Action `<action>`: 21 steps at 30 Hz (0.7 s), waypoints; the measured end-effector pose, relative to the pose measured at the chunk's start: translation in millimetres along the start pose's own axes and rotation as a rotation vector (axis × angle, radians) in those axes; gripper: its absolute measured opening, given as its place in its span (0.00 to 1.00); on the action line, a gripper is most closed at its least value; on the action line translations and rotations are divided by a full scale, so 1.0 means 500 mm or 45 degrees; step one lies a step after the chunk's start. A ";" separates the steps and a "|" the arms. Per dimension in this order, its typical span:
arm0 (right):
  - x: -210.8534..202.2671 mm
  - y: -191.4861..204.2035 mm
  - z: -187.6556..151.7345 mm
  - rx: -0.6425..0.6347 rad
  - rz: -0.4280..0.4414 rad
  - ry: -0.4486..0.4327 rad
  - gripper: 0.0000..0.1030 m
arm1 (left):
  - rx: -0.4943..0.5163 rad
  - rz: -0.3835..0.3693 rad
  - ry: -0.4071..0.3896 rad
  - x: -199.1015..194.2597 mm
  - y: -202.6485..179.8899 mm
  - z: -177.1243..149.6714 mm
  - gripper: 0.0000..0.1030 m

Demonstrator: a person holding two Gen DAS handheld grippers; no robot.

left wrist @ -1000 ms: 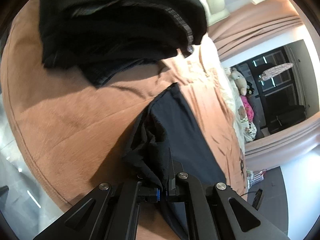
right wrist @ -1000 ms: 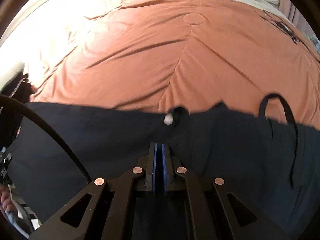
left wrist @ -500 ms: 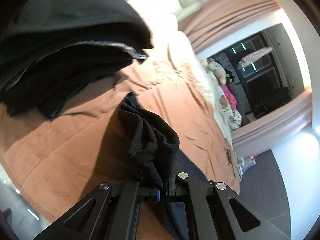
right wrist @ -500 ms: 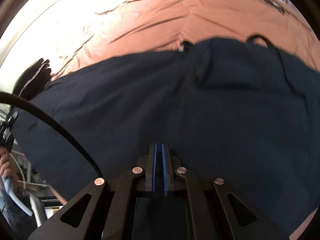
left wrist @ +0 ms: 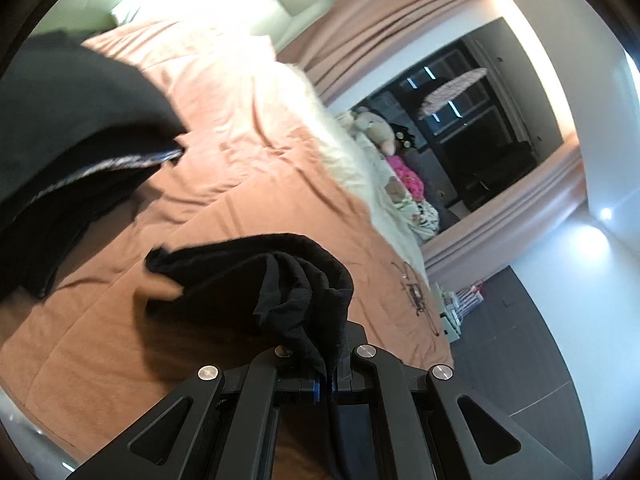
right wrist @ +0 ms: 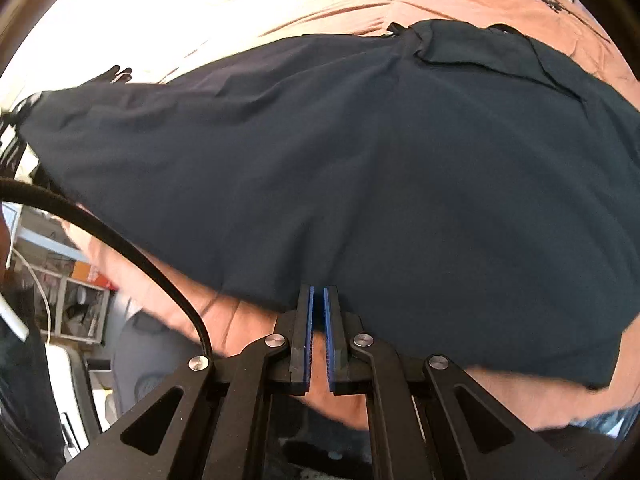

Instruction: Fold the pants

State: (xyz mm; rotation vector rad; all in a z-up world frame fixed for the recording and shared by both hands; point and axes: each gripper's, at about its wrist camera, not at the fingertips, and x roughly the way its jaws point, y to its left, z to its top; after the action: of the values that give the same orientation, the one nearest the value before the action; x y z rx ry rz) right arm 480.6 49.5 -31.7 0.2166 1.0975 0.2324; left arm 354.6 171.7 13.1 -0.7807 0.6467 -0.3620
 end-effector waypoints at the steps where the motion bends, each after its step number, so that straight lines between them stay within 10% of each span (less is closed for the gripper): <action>1: -0.010 -0.005 -0.003 0.009 0.011 -0.016 0.02 | 0.022 -0.003 -0.007 -0.001 -0.023 0.003 0.03; 11: -0.142 -0.117 -0.024 0.056 0.109 -0.185 0.02 | 0.194 -0.027 -0.029 0.035 -0.232 0.006 0.03; 16: -0.204 -0.190 -0.041 0.099 0.123 -0.279 0.54 | 0.289 -0.051 -0.018 0.070 -0.335 -0.008 0.03; 21: -0.263 -0.248 -0.064 0.124 0.137 -0.352 0.57 | 0.379 -0.084 -0.001 0.106 -0.431 -0.021 0.03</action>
State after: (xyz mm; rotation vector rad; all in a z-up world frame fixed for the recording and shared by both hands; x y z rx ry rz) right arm 404.3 -105.2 30.5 0.3845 0.8238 0.2375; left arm 372.8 -4.9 146.8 -0.5185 0.5513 -0.5054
